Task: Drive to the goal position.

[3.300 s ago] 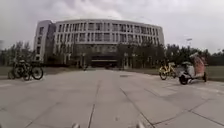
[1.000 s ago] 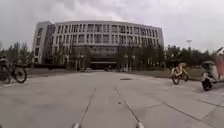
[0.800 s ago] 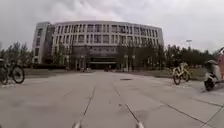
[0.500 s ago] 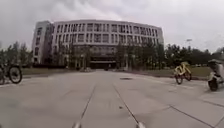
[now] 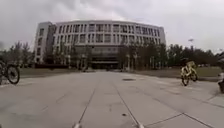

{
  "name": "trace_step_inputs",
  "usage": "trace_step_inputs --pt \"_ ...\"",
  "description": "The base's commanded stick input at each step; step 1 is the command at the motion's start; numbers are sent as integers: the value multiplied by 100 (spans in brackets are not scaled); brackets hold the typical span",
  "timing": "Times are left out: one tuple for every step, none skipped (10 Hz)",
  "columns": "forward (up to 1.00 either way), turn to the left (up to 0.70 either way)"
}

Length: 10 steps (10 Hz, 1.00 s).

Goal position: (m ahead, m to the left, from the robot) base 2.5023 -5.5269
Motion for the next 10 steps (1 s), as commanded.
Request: trace_step_inputs --pt "50 0" --pt "50 0" --pt "50 0" --pt "50 0" --pt "50 0" --pt "50 0" --pt "50 0" --pt "50 0" --pt "50 0" --pt "50 0"
